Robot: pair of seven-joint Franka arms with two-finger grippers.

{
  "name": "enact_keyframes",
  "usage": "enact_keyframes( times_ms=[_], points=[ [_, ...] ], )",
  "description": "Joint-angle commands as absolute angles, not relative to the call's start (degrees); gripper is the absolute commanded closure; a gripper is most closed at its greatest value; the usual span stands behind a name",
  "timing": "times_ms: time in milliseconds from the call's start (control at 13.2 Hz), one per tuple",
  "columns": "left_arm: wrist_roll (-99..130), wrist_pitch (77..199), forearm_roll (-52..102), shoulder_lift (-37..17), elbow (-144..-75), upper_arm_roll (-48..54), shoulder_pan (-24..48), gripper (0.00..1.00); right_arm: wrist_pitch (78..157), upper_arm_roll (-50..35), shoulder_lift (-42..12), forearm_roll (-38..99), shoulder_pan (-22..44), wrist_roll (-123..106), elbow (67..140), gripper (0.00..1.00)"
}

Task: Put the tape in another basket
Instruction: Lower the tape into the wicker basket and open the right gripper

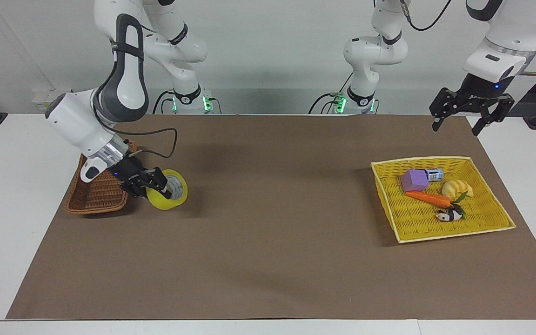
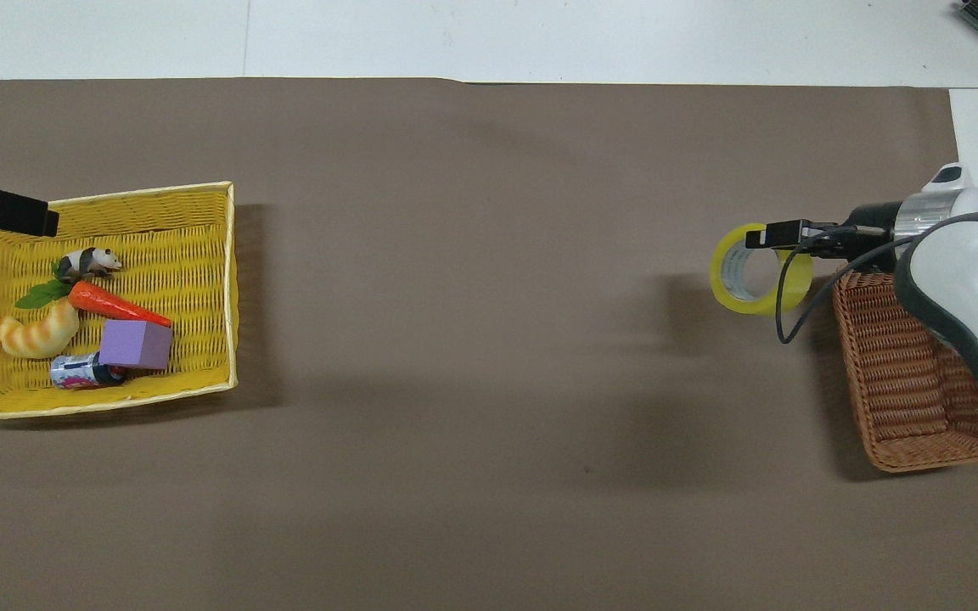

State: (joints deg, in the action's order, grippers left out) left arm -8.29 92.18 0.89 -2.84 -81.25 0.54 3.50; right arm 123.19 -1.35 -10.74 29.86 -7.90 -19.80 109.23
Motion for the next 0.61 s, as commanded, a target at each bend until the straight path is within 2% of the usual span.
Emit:
enact_keyframes(
  times_ms=[0, 152, 379, 531],
  points=[
    [-8.61, 91.32, -0.26, -2.11, -81.74, 1.05, 2.81, 0.0, 114.39, -1.5, -10.28, 18.06, -10.8, -15.22, 105.05, 1.0],
    [-8.61, 91.32, -0.26, -2.11, -81.74, 1.05, 2.81, 0.0, 108.83, -1.67, -10.28, 9.28, -12.3, -14.94, 102.84, 1.0],
    [-8.61, 91.32, -0.26, -2.11, -81.74, 1.05, 2.9, 0.0, 105.14, -1.41, -9.58, -3.3, -13.44, -16.95, 102.57, 1.0],
    [-8.61, 91.23, -0.18, -2.11, -81.74, 1.05, 2.81, 0.0, 103.89, -1.14, -8.97, -5.97, -16.25, -22.04, 102.65, 1.0]
  ],
)
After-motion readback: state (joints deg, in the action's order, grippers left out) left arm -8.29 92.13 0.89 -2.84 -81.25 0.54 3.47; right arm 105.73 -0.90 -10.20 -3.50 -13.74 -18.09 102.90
